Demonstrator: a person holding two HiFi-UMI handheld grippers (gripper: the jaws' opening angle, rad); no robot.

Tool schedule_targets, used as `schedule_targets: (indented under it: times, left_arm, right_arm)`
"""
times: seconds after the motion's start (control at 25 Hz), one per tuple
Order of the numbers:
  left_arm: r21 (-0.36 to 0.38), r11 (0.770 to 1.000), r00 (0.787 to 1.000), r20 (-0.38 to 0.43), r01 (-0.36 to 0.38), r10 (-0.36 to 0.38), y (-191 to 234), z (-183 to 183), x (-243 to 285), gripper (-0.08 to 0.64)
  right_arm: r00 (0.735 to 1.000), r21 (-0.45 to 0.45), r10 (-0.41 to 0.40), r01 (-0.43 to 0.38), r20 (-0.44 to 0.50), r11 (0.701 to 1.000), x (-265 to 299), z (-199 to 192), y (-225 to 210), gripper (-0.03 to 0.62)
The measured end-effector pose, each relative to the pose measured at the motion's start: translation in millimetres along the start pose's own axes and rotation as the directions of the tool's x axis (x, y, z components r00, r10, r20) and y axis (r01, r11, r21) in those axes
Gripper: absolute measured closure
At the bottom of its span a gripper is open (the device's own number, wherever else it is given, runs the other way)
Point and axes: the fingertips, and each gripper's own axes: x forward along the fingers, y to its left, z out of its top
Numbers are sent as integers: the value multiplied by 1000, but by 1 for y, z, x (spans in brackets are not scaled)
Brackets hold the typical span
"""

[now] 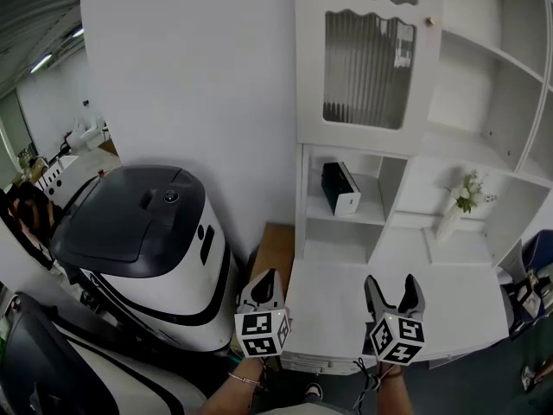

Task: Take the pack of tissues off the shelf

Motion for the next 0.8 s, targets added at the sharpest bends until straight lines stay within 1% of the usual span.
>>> schedule_targets:
  times: [0.28,0.52,0.64,0.8]
  left_arm:
    - [-3,997,997,1,-78,78,4,3,50,541]
    - [-7,991,991,-12,-137,136,15,3,77,541]
    - [-6,990,990,-23,-139,139,18,1,89,541]
    - [3,993,992,-35,-119,119,22,-1,99,541]
  right_arm:
    - [996,-10,85,-85,-14,996,70,7,-12,158]
    - [988,-22,149,-150,-39,988,110,6,-8,156]
    - [987,-17,156,-157,-46,988,123,5,-6,155]
    - [989,-10,136,-137,-52,991,132,2,-4,151]
